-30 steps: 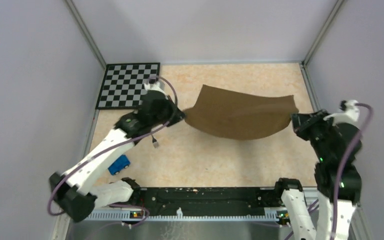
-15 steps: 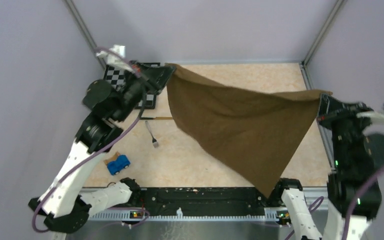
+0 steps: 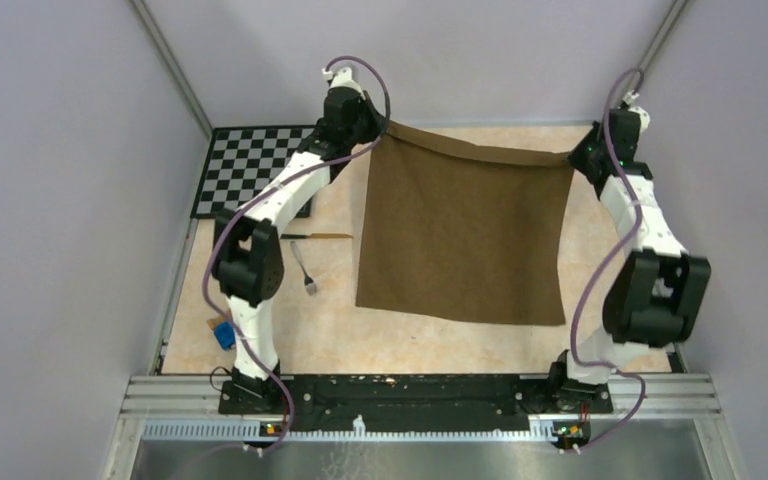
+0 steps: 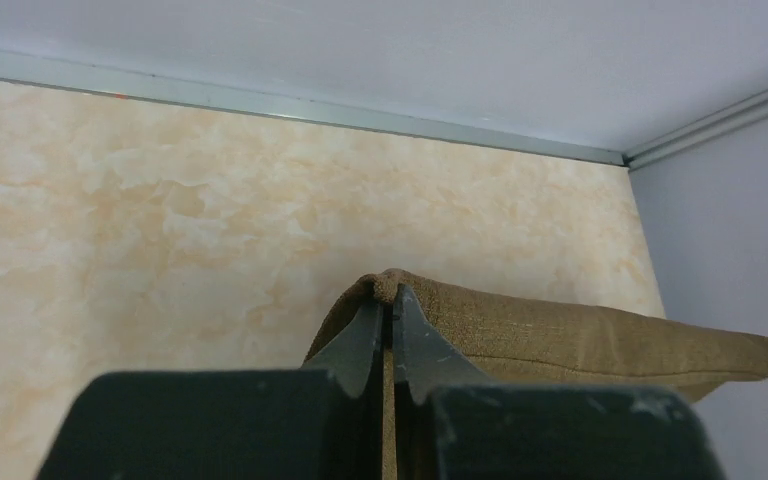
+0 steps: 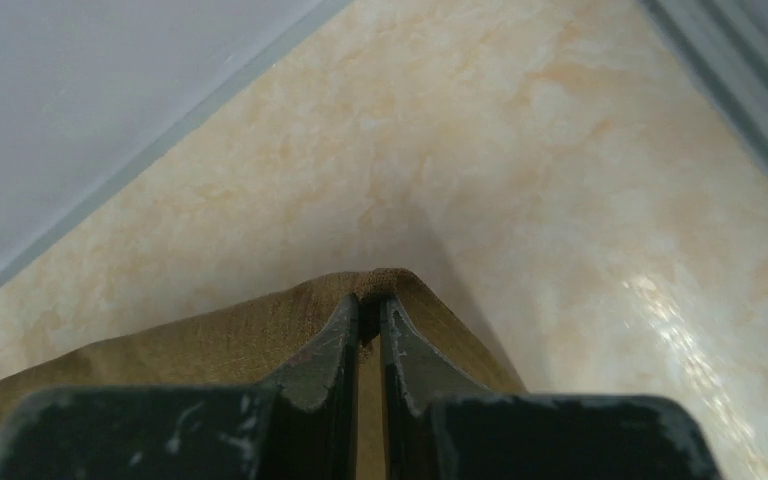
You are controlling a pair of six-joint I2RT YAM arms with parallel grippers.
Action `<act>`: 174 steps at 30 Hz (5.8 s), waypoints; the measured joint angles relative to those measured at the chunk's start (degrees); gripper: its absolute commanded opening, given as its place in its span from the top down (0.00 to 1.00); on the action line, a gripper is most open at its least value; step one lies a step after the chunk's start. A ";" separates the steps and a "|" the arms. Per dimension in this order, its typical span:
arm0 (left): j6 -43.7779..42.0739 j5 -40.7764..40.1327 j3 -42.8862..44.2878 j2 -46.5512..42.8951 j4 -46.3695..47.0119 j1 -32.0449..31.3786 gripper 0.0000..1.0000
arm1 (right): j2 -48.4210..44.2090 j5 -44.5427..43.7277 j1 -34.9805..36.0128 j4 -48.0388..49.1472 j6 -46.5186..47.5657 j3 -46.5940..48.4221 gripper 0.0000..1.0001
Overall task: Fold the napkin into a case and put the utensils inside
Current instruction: Flatten the napkin at the center of the board, then fold and flatten the napkin at the center of the board, then smooth out the rectangle-folded napkin at the center of the board.
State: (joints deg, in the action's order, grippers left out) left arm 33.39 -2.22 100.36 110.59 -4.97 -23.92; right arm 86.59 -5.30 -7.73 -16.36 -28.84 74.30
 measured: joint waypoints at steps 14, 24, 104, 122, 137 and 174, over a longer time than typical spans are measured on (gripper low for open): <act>5.11 15.58 10.40 23.56 4.35 4.37 1.00 | 37.31 19.43 -0.72 -10.32 5.35 30.23 1.00; 7.80 19.45 -11.67 9.40 -2.62 4.55 1.00 | 19.52 18.29 -2.36 -13.70 8.28 6.80 1.00; 4.55 25.79 -52.15 -20.39 -11.72 0.11 1.00 | -18.67 8.79 -4.81 -16.55 3.65 -31.91 1.00; 4.26 25.07 -52.17 -16.68 -10.01 -0.17 1.00 | -10.21 6.60 -4.81 -11.21 1.53 -35.43 1.00; 3.48 23.10 -52.15 -16.31 -10.23 -0.20 0.73 | -10.64 6.58 -4.81 -10.60 1.77 -35.69 0.79; 9.97 32.59 -30.29 -2.32 8.26 -1.33 0.01 | 11.85 38.40 -1.07 16.55 -3.82 -19.82 0.27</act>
State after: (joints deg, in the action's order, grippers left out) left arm 43.35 30.37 70.06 108.27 3.29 -25.26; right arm 98.43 33.10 -8.80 0.19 -32.67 54.48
